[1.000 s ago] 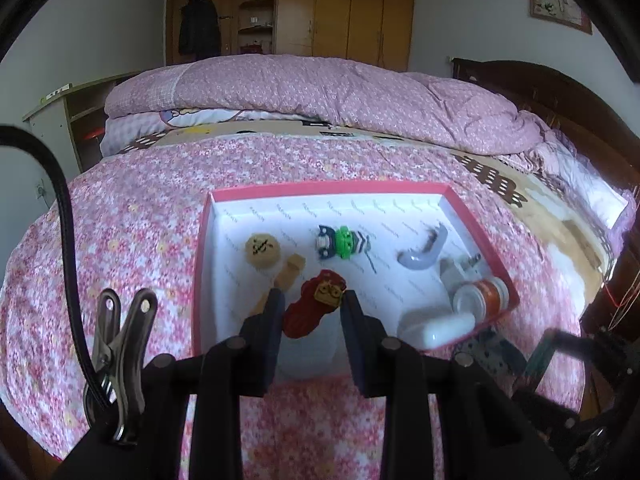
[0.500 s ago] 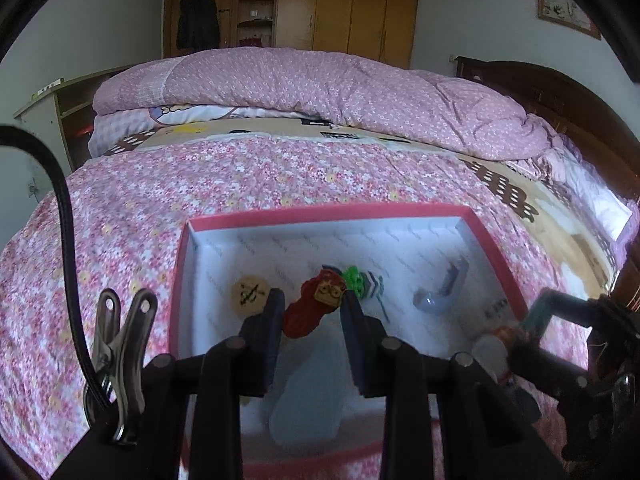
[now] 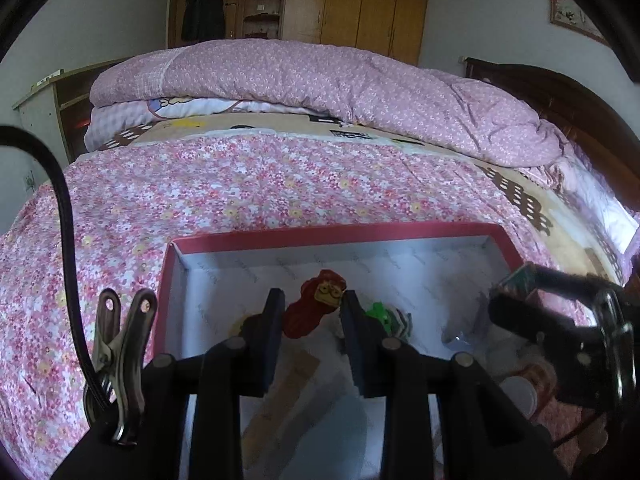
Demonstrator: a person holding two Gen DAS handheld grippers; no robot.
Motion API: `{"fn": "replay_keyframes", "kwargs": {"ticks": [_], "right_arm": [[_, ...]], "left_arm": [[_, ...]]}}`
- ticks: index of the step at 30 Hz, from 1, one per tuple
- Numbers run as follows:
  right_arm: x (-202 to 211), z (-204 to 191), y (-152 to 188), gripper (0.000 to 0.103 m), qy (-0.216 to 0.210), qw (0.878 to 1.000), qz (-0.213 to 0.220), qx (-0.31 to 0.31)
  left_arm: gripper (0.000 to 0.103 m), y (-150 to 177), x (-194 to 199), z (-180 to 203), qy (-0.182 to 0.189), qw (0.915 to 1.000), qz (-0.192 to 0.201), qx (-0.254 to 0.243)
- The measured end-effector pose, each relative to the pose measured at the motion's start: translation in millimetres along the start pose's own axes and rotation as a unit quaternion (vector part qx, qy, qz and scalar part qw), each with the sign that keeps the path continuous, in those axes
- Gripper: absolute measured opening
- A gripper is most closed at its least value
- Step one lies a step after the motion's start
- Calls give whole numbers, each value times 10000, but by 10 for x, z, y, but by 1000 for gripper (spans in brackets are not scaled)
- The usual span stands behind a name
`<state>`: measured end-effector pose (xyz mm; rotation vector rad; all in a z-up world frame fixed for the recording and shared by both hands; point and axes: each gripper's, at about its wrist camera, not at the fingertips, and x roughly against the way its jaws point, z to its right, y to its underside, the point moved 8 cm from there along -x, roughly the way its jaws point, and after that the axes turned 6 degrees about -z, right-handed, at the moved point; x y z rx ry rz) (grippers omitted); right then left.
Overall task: Organize rigid objects
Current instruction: 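Carry the lighter and red figurine into the pink box, opening both grippers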
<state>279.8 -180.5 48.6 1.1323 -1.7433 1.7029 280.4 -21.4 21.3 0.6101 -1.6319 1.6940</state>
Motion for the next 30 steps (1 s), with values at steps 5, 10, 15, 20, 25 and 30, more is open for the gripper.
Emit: {"fn": "replay_keyframes", "kwargs": {"ticks": [5, 10, 15, 20, 25, 30], "right_arm": [[-118, 27, -47, 82, 87, 9999, -70, 52], [-187, 29, -69, 82, 119, 9998, -99, 124], [-229, 29, -73, 82, 83, 9998, -129, 98], [-242, 43, -59, 82, 60, 9998, -177, 38], [-168, 13, -78, 82, 29, 10000, -52, 78], [-117, 2, -99, 83, 149, 9998, 7, 137]], "left_arm": [[30, 10, -87, -7, -10, 10000, -43, -9], [30, -2, -127, -15, -10, 10000, -30, 23], [30, -4, -134, -18, -22, 10000, -17, 15], [38, -2, -139, -29, -96, 9999, -37, 65], [46, -2, -120, -65, -34, 9998, -49, 186], [48, 20, -76, -19, -39, 9999, -46, 95]]}}
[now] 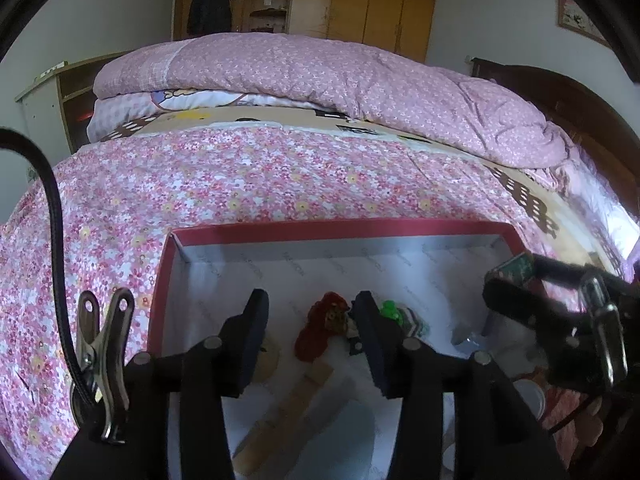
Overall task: Organize rigid objects
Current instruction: 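Carry the lighter and red figurine into the pink box, opening both grippers, then withdraw both grippers from the box toward the grey plastic part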
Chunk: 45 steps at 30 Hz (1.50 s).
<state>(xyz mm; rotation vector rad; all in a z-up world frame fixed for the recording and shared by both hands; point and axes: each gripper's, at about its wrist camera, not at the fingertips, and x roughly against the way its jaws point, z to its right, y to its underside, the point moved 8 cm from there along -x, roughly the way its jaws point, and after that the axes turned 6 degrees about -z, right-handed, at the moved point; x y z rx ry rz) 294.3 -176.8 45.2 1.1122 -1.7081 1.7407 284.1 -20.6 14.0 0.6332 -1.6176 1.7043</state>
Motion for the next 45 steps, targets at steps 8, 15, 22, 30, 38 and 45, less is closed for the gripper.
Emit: {"fn": "replay_keyframes", "kwargs": {"ticks": [8, 15, 22, 30, 38, 45], "right_arm": [[6, 97, 36, 83, 57, 9997, -100, -217], [-56, 90, 76, 88, -63, 9993, -241, -267], [12, 8, 61, 89, -84, 9998, -112, -129], [158, -22, 96, 89, -86, 9999, -38, -93], [423, -24, 282, 89, -151, 9998, 60, -147], [578, 27, 575, 89, -107, 9998, 18, -175]], "left_arm": [[51, 17, 90, 59, -24, 9999, 69, -126], [51, 56, 108, 67, 9, 10000, 20, -94], [51, 96, 124, 67, 36, 10000, -55, -26], [51, 152, 259, 74, 87, 10000, -27, 27], [51, 271, 466, 118, 179, 9998, -18, 64], [51, 463, 639, 197, 266, 9996, -59, 77]]}}
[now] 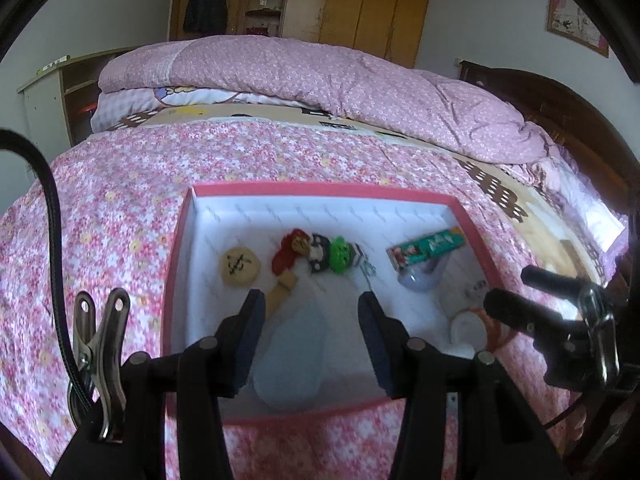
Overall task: Organize rigid objects
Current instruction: 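Withdraw both grippers from the box toward the grey plastic part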
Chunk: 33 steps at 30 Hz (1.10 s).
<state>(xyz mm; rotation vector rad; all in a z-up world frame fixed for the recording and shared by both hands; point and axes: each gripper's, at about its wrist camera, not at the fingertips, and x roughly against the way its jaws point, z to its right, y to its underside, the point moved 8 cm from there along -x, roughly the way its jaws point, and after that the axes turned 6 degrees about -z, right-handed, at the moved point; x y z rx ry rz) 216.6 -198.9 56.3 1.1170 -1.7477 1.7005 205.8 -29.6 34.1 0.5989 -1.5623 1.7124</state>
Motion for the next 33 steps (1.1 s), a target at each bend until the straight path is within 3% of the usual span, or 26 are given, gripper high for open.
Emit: {"fn": "replay_keyframes", "kwargs": {"ticks": [17, 26, 33], "right_arm": [[204, 380, 901, 89, 292, 9985, -309, -343], [245, 511, 1191, 89, 432, 9977, -392, -346], [257, 491, 1472, 89, 406, 9980, -494, -17]], "left_arm": [[51, 438, 210, 232, 99, 9996, -153, -206], [51, 663, 195, 475, 215, 9979, -326, -518], [64, 905, 70, 828, 539, 9909, -659, -1041]]}}
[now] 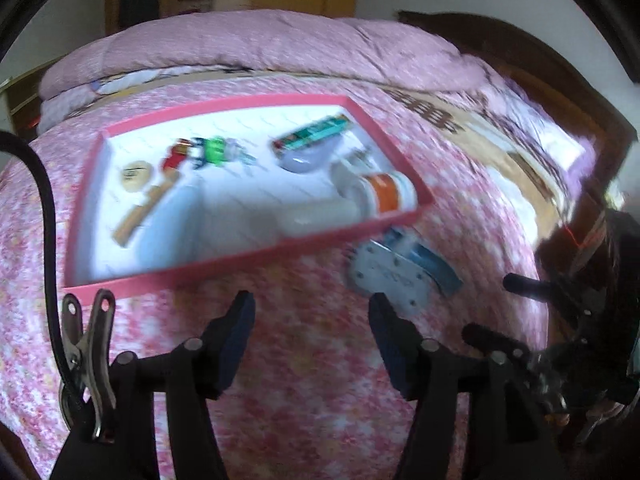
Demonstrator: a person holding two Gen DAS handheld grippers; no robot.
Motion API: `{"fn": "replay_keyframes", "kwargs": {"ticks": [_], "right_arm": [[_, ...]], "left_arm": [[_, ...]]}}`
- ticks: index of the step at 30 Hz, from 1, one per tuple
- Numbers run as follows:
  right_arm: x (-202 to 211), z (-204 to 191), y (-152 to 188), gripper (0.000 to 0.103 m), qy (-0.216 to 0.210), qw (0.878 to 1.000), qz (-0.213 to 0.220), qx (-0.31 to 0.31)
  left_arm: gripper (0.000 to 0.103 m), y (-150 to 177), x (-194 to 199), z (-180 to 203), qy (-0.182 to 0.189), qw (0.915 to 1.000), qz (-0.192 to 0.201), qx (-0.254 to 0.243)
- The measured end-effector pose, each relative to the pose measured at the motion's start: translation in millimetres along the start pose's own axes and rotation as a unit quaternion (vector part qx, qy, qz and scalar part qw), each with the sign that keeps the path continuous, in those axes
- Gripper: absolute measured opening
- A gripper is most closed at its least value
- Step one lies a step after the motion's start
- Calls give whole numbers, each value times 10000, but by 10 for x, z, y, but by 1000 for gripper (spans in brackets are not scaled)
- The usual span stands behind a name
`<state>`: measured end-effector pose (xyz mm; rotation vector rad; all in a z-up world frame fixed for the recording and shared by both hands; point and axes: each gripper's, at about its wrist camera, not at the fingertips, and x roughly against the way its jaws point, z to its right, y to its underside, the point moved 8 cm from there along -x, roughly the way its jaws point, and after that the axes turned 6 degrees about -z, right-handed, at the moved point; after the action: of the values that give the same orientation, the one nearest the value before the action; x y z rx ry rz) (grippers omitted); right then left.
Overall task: Organize rigid objects
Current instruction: 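Withdraw both grippers from the box toward the grey plastic part, then grasp the grey plastic block with the left gripper while right grasps the blue hook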
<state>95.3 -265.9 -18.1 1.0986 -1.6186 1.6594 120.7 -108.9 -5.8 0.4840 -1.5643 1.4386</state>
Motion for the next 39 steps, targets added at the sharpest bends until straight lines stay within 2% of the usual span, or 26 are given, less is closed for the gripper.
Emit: {"fn": "replay_keyframes", "kwargs": {"ticks": [5, 9, 11, 18, 22, 24, 26, 32, 39], "right_arm": [[-23, 12, 245, 89, 44, 9998, -143, 154], [-39, 24, 327, 89, 3, 9998, -143, 134], [-33, 28, 341, 89, -27, 9999, -106, 122], [-50, 48, 367, 91, -136, 9999, -30, 37], [-60, 81, 400, 95, -198, 9997, 48, -127], [-64, 87, 415, 97, -211, 9995, 102, -187], [-69, 89, 414, 98, -181, 9996, 146, -178], [-96, 77, 429, 103, -166, 9995, 130, -245], [-129, 74, 376, 103, -156, 9995, 143, -249]], "left_arm": [[73, 0, -147, 309, 145, 9988, -100, -454], [74, 10, -316, 504, 248, 9958, -261, -847], [74, 19, -410, 555, 199, 9942, -346, -998], [78, -37, -516, 633, -160, 9888, -199, -1470], [80, -67, -558, 655, -290, 9878, -100, -1525], [79, -84, -564, 655, -281, 9884, -64, -1494], [74, -86, -553, 645, -261, 9886, -16, -1480], [74, -30, -490, 593, -228, 9890, -8, -1463], [74, 141, -283, 212, -499, 9941, 5, -959]]}}
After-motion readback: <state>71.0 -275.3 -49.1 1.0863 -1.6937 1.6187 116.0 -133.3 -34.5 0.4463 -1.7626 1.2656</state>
